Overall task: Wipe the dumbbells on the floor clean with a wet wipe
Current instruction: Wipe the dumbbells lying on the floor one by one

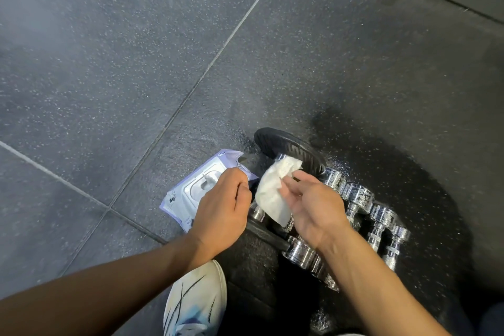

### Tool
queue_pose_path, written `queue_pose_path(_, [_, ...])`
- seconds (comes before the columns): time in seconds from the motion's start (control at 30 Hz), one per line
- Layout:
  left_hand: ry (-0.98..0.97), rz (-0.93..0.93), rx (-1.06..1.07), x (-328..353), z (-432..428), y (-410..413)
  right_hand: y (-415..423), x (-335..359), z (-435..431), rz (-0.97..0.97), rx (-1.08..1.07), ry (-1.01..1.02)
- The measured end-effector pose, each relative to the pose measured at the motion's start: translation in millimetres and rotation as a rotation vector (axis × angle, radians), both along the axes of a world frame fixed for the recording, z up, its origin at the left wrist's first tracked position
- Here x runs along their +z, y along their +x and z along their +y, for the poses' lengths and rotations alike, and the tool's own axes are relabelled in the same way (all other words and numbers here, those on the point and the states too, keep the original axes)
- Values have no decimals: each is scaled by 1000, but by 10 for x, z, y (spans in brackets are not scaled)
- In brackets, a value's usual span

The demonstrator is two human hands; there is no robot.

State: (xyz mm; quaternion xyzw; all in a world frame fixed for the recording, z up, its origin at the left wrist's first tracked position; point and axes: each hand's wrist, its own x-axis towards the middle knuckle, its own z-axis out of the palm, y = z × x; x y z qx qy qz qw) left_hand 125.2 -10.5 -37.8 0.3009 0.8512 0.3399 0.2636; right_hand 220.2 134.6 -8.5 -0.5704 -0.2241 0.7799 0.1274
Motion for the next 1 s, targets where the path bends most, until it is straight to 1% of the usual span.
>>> queue_pose_path(0.07, [-4,-5,1,7,0,-2,-28,7,45,35,32,19])
queue_pose_path(0.1, [-9,-7,3,4,2,0,-38,-34,55,18,78,55])
queue_pose_path(0.23, [-9,2,8,0,4,2,-77,-240,10,-208,373,270])
queue_pose_path(0.3, [-8,-1,7,5,7,0,-104,-330,-64,-274,481,379])
queue_pose_path(0.4, [-9,6,8,11,4,-2,-140,-407,-219,-423,578,665])
queue_pose_path(0.43, [-6,6,10,16,5,2,-139,-416,-257,-448,570,677])
queue_pose_path(0.47, [-5,4,9,16,8,2,-140,-416,-277,-448,542,646])
queue_pose_path(0.53, [-9,2,4,11,8,1,-131,-403,-275,-427,484,534])
queue_pose_path(0.67, [-8,5,2,20,13,4,-101,-355,-183,-433,516,491])
queue_pose_path(0.73, [-10,11,0,20,11,6,-67,-320,-191,-317,502,467])
queue_pose_path(0.8, [-9,8,7,17,11,3,-39,-274,-231,-177,412,402])
queue_pose_path(0.87, [-3,3,12,18,15,2,-27,-228,-251,-110,308,361])
queue_pose_path(0.93, [-7,10,12,34,21,5,-22,-224,-241,-84,269,373])
queue_pose_path(1.0, [-10,5,11,45,25,7,-6,-311,-258,-137,347,473])
